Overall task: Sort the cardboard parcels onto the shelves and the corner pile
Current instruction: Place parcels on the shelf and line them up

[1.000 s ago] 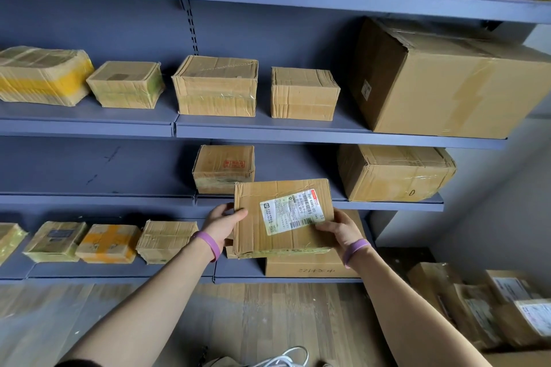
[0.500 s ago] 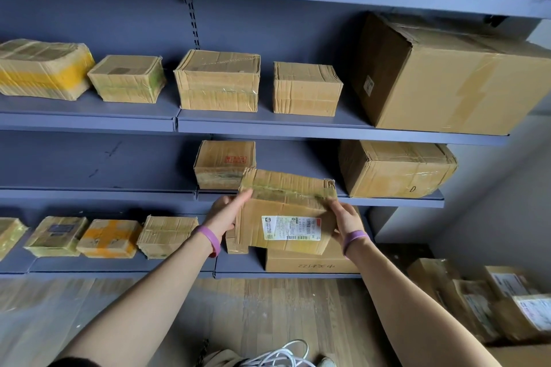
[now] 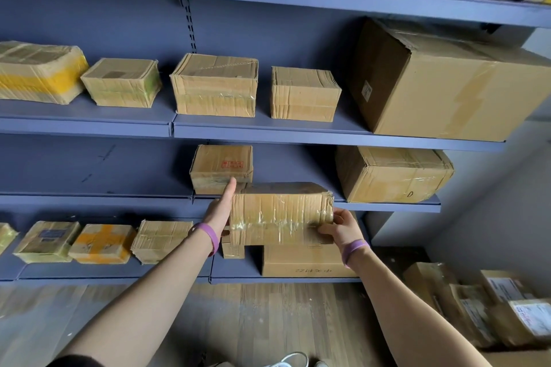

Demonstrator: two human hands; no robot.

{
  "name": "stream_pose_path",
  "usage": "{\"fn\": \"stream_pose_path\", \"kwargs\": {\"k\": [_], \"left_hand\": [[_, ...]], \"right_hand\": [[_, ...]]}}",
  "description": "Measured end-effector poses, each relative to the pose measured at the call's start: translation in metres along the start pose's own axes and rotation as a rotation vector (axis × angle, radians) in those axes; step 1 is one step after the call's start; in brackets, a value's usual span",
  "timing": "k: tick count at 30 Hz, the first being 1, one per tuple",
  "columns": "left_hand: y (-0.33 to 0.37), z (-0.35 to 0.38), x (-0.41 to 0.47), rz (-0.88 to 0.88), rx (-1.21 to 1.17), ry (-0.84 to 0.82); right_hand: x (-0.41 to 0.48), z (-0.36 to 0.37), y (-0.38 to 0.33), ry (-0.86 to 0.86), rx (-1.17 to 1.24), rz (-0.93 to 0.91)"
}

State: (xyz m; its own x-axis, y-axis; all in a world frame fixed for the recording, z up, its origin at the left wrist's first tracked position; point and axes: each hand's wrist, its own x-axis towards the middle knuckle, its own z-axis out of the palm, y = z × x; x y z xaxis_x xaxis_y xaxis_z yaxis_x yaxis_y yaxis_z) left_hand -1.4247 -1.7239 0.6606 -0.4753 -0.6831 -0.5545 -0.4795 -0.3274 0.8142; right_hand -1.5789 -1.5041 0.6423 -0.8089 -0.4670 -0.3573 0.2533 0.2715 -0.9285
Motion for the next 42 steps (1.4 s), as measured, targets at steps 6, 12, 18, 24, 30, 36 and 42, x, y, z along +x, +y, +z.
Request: {"fn": "stream_pose_path", "kwargs": {"k": [6,12,18,24,30,36,42], "left_hand": [[0.004,0.018,0.013,0.01,-0.048,0.004],[0.019,0.052,0.034,0.077,0.006,-0.033],[0.031,0.087,0.081,0.041,0.071,0.015],[0.044,0.121,0.131,-0.098,-0.072,0.042],[0.047,0.151,0.173,-0.09,-0.127,0.084],[0.048,0.16,0.198,-0.051,-0.101,0.089],[0.038,0.158,0.197,-0.08,-0.134,0.132]], "right_hand": [[0.016,-0.01,0.005,0.054,-0.084,-0.001],[0.056,-0.024,0.004,0.028,-0.176,0.014],[0.118,-0.034,0.001,-0.012,-0.184,0.099],[0.19,-0.039,0.005,-0.042,-0.277,0.138],[0.242,-0.04,0.008,-0.036,-0.334,0.205],[0.272,-0.036,0.021,-0.046,-0.268,0.242],[0.271,-0.035,0.02,-0.041,-0.146,0.246]]}}
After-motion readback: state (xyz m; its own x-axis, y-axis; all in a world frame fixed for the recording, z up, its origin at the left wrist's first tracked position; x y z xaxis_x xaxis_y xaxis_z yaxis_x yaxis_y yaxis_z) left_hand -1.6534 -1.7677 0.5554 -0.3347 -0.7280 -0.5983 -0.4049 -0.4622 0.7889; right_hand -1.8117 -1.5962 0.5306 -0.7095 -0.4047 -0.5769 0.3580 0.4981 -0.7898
